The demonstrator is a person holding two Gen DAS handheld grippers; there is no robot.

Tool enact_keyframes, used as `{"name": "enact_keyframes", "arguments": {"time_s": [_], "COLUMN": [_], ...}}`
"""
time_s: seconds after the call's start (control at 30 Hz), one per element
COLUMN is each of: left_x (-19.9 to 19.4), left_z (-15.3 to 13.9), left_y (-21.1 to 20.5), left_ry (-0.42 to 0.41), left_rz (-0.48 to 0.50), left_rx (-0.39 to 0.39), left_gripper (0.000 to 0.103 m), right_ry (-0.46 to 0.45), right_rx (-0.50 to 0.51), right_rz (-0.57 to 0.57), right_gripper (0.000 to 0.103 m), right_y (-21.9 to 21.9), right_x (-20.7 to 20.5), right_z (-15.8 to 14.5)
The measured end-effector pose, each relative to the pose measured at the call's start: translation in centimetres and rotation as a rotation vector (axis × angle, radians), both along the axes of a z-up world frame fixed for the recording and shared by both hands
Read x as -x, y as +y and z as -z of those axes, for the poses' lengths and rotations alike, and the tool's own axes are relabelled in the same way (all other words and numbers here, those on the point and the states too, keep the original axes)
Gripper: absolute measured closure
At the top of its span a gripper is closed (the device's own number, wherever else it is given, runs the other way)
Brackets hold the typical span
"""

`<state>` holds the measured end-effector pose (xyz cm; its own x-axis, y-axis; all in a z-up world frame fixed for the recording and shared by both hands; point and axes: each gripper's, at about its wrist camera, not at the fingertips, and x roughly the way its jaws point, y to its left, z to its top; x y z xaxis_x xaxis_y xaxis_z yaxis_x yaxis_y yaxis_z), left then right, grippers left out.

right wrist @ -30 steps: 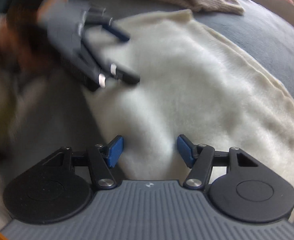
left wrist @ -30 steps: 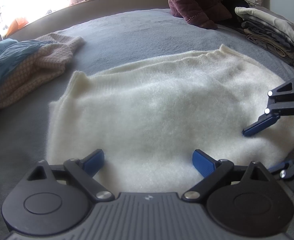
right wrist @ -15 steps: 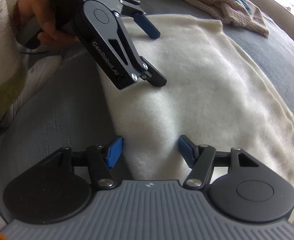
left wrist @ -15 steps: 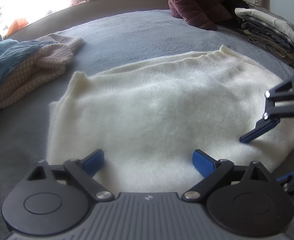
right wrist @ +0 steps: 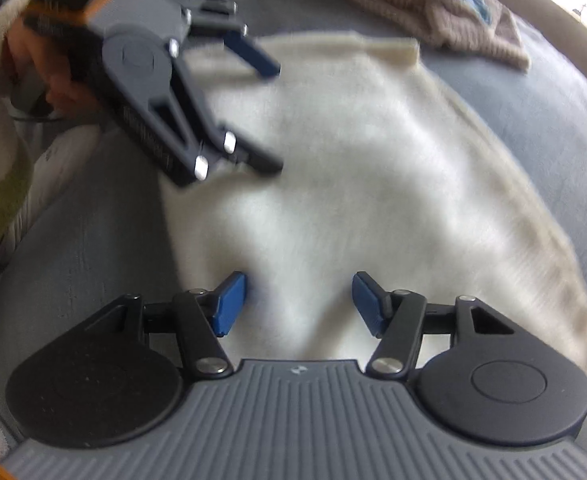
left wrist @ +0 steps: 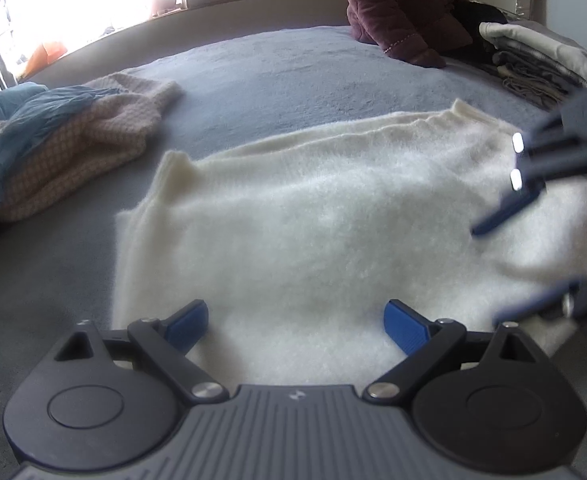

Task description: Fold clothes

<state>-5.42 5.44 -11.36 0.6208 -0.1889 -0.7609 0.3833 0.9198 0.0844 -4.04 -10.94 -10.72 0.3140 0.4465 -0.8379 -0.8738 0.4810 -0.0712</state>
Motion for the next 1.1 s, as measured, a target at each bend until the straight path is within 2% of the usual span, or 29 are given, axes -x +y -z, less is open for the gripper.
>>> {"name": "enact_keyframes", "arguments": {"time_s": [0.1, 0.17, 0.23, 0.27, 0.33, 0.47, 0.53, 0.63, 0.7, 0.77, 0.93, 1.03, 1.1], "left_x": [-0.2, -0.3, -0.1, -0.1, -0.1, -0.5, -0.6, -0.5, -0.4, -0.5, -1.0, -1.4, -1.6], "left_z": [0.1, 0.1, 0.4, 0.3, 0.2, 0.2, 0.2, 0.3, 0.3, 0.2, 0.1, 0.3, 0.4], "left_y": [0.1, 0.1, 0.1, 0.0, 0.1, 0.2, 0.2, 0.3, 0.3, 0.5, 0.6, 0.6, 0.5], "left_ry": [0.001, 0.001, -0.002, -0.006, -0.006, 0.0, 0.002, 0.003, 0.0, -0.002, -0.012, -0.011, -0.01], "left_rz": [-0.005, -0.008, -0.001, 0.002, 0.002, -0.004, -0.006, -0.005, -0.003, -0.001, -0.01, -0.019, -0.022], "left_rx": [0.0, -0.001, -0.018, -0.022, -0.02, -0.007, -0.001, 0.004, 0.008, 0.014, 0.033, 0.047, 0.051], "left_gripper": [0.008, 0.007, 0.007, 0.007, 0.007, 0.007, 0.007, 0.007, 0.007, 0.007, 0.007, 0.007, 0.007], "right_ry": [-0.036, -0.035, -0.003, 0.031, 0.085, 0.084, 0.098, 0.185, 0.276, 0.331, 0.295, 0.23, 0.212], "right_rx": [-0.037, -0.023, 0.021, 0.003, -0.029, -0.141, -0.155, -0.132, -0.22, -0.301, -0.374, -0.361, -0.329], "right_rz": [0.063, 0.104, 0.12, 0.138, 0.186, 0.269, 0.315, 0.407, 0.499, 0.587, 0.691, 0.718, 0.737], "right_gripper": [0.046, 0.046, 0.045, 0.043, 0.048, 0.049, 0.049, 0.049, 0.048, 0.051, 0.05, 0.05, 0.05], "right_y": [-0.5, -0.6, -0.6, -0.8, -1.0, -1.5, -1.4, -1.2, -2.4, -3.7, -5.1, -5.8, -5.8], "right_x": [-1.8, -2.9, -3.9, -4.5, -5.8, -8.5, -10.0, -12.1, -13.3, -13.8, -12.9, -11.9, -11.8], "right_z": [-0.9, -0.1, 1.9, 2.2, 1.1, -1.9, -1.5, 2.0, 3.1, 2.7, 0.8, 0.0, 0.8]}}
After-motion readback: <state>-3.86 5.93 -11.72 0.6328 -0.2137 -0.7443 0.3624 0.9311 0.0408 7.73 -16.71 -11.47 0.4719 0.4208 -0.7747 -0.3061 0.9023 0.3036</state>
